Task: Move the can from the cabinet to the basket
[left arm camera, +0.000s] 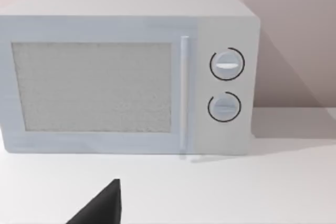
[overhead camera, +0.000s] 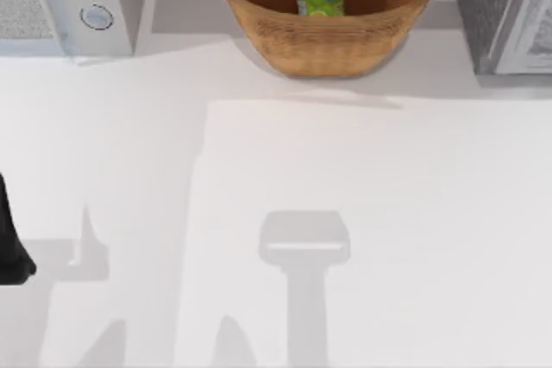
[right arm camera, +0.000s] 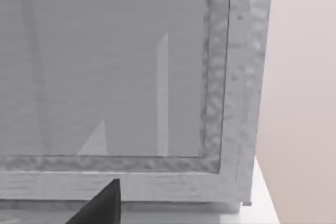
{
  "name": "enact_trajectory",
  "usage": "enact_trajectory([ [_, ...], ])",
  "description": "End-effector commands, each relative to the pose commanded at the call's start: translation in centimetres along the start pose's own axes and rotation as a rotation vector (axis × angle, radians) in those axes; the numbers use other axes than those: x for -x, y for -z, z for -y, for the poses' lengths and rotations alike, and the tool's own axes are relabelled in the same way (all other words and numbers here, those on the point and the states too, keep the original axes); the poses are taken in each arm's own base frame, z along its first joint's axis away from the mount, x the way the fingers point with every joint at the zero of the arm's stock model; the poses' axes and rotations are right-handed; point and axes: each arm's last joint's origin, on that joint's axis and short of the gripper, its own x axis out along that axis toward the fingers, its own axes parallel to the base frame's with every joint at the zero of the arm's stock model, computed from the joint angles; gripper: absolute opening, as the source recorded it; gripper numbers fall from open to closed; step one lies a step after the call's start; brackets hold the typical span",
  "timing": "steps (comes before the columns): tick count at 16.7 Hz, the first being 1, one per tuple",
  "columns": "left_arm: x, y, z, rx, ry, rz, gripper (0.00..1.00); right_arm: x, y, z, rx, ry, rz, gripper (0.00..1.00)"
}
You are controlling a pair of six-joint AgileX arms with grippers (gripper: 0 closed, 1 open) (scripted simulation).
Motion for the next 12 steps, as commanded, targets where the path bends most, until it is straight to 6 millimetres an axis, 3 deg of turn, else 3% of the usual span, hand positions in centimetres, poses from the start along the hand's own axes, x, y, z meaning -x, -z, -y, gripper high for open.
enact_trajectory([
  [3,0.0,0.0,0.0,0.000,0.000,0.000,1.00,-1.2,-3.4,2.5,0.000,-0.001,0.000,1.00],
  [7,0.0,0.0,0.0,0.000,0.000,0.000,1.00,-2.4,-10.5,5.4,-0.020,0.005,-0.012,1.00],
  [9,0.0,0.0,0.0,0.000,0.000,0.000,1.00,-2.5,-14.8,5.8,-0.033,0.008,-0.019,1.00],
  [12,0.0,0.0,0.0,0.000,0.000,0.000,1.00,-2.1,-21.6,4.9,-0.044,0.011,-0.025,1.00],
])
